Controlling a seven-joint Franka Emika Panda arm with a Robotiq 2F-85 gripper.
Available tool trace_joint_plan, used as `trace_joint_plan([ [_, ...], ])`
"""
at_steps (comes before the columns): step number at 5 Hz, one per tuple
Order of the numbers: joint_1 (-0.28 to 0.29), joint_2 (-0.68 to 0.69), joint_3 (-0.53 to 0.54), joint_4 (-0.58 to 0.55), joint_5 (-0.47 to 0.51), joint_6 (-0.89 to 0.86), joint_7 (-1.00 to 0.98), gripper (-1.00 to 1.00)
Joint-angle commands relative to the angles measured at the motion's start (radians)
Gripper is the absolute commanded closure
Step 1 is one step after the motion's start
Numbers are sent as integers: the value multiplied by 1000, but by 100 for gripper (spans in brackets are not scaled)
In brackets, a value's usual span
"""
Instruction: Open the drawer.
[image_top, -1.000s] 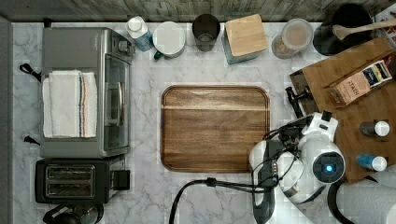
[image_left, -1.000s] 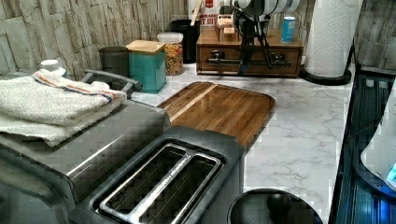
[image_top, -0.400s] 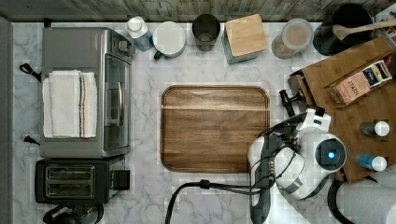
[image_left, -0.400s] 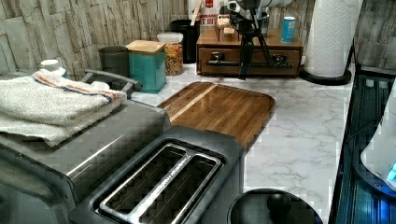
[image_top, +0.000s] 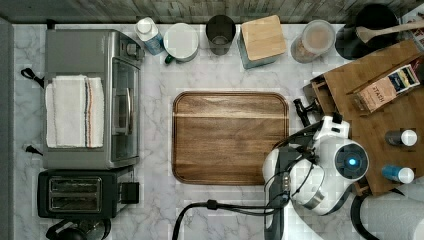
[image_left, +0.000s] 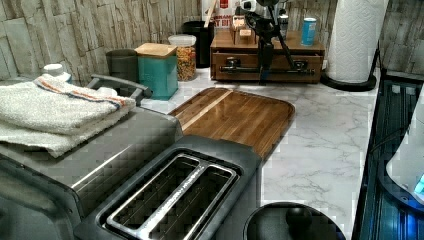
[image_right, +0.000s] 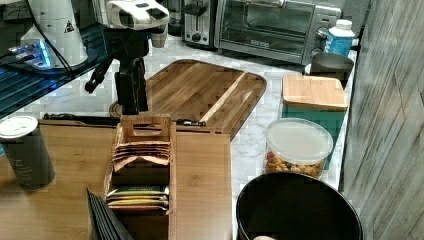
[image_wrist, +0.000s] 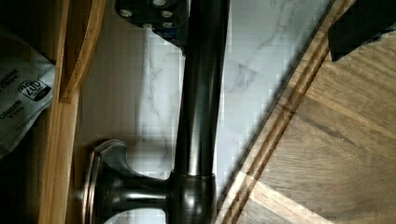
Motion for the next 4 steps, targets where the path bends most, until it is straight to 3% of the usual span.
trace_joint_plan([
  [1, 127, -239, 61, -294, -60, -9, 220, -100],
  [2, 152, -304, 102, -348, -80, -47, 308, -100],
  [4, 226, -386, 176, -403, -1, -136, 404, -100],
])
